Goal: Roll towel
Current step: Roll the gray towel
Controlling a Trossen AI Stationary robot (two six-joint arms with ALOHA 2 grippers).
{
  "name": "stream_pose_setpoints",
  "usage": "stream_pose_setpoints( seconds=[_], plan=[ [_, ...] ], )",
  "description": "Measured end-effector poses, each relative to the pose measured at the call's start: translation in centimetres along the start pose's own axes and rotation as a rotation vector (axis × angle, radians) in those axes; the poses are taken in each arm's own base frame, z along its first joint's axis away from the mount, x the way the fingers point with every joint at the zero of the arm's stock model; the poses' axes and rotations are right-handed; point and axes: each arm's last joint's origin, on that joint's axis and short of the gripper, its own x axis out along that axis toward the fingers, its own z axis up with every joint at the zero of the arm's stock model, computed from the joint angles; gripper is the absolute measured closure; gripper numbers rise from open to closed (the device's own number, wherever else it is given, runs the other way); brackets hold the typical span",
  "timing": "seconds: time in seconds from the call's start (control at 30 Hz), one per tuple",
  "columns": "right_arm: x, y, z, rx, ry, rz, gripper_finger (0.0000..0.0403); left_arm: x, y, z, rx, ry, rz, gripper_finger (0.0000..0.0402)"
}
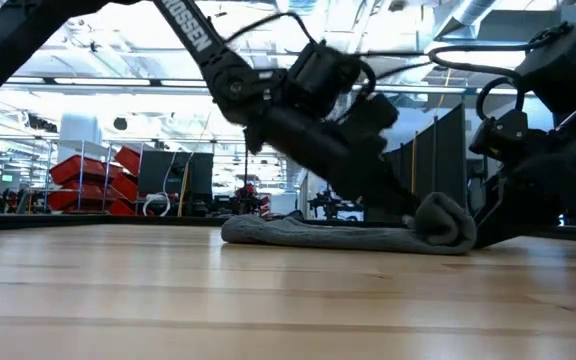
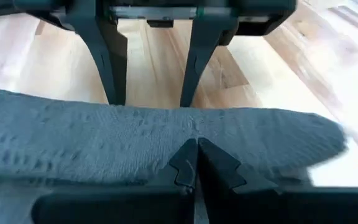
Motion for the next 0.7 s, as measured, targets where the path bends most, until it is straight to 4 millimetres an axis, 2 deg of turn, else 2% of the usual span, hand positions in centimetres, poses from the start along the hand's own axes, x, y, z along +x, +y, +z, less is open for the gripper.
stream_pose_setpoints(
  seconds=[0.17,0.27,0.53,0.7],
  plan=[
    [0.0,0.0,0.0,0.002,-0.001,0.001,0.0163,-1.6,1.3,1.7,0.027,-0.03,0.029,0.0402],
    [0.0,0.0,0.0,0.003,-0.003,0.001,0.0163,-1.8,2.0,2.1,0.042,-0.076,0.049,0.0402],
    [0.0,0.0,0.0,0.005,-0.007,0.003,0.0163,0.7,2.4,-1.0,0.061,-0.058,0.019,0.0402],
    [0.0,0.0,0.0,0.007,-0.011,0.002,0.0163,0.8,3.5,-1.9,0.059,-0.016,0.033,0.0402]
  ],
)
